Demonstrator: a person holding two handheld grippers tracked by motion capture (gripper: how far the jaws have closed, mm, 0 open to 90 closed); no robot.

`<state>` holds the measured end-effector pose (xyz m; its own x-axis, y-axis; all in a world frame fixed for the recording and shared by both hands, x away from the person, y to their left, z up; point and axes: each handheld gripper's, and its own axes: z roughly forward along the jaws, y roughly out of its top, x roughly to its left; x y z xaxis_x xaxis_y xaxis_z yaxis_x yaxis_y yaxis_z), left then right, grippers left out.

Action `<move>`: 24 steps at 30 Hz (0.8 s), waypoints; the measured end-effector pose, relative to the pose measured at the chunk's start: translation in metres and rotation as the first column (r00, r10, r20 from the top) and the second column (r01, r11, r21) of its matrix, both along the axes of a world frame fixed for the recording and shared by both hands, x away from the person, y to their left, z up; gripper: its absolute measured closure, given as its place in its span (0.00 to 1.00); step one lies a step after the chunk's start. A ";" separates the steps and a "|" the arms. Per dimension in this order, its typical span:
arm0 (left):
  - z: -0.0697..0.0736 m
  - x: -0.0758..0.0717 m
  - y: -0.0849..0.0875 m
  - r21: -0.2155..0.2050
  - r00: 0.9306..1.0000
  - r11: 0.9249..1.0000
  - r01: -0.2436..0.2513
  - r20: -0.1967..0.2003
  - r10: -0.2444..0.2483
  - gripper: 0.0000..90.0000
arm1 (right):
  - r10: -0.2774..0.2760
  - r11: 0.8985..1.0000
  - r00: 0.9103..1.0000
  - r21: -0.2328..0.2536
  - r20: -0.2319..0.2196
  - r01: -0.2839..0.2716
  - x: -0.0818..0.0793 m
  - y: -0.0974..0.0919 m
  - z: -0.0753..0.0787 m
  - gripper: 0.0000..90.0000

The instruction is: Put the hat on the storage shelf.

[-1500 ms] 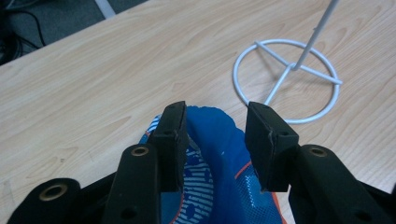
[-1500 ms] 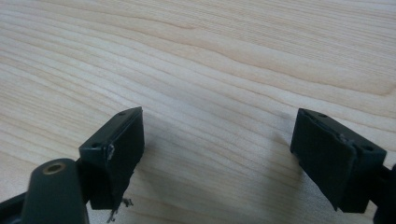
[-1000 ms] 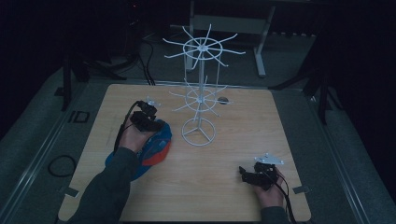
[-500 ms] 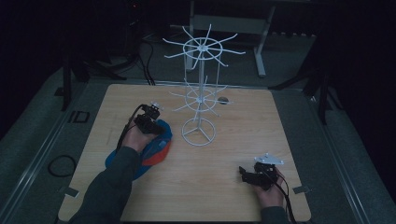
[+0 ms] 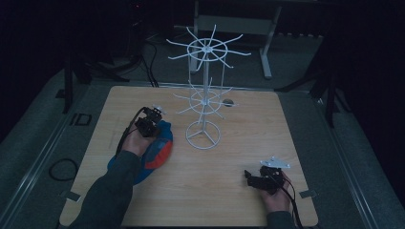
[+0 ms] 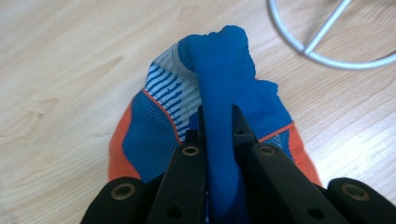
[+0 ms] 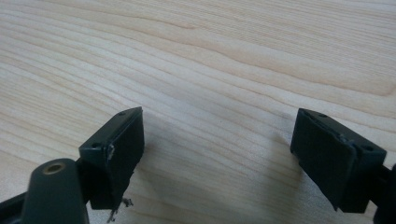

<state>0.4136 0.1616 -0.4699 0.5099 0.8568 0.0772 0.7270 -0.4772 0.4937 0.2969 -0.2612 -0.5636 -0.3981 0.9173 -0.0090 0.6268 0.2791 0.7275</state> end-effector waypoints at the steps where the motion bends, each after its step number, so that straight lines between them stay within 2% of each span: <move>1: 0.004 -0.002 0.002 -0.013 1.000 1.000 -0.005 0.015 0.005 0.99 | 0.000 1.000 1.000 0.000 0.000 0.000 0.000 0.000 0.000 0.19; 8: 0.028 -0.015 0.019 -0.096 0.995 0.995 -0.006 0.098 0.016 0.99 | 0.000 1.000 1.000 0.000 0.000 0.000 0.000 0.000 0.000 0.19; 12: 0.036 -0.020 0.025 -0.110 0.992 0.994 -0.005 0.128 0.019 0.99 | 0.000 1.000 1.000 0.000 0.000 0.000 0.000 0.000 0.000 0.19; 19: 0.055 -0.026 0.032 -0.154 0.981 0.988 -0.010 0.192 0.039 0.99 | 0.000 1.000 1.000 0.000 0.000 0.000 0.000 0.000 0.000 0.19; 24: 0.067 -0.026 0.038 -0.174 0.975 0.985 -0.006 0.218 0.044 0.99 | 0.000 1.000 1.000 0.000 0.000 0.000 0.000 0.000 0.000 0.19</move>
<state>0.3877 0.1993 -0.4024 0.4748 0.8794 0.0362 0.6020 -0.3545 0.7155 0.2969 -0.2612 -0.5636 -0.3979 0.9174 -0.0090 0.6269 0.2790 0.7274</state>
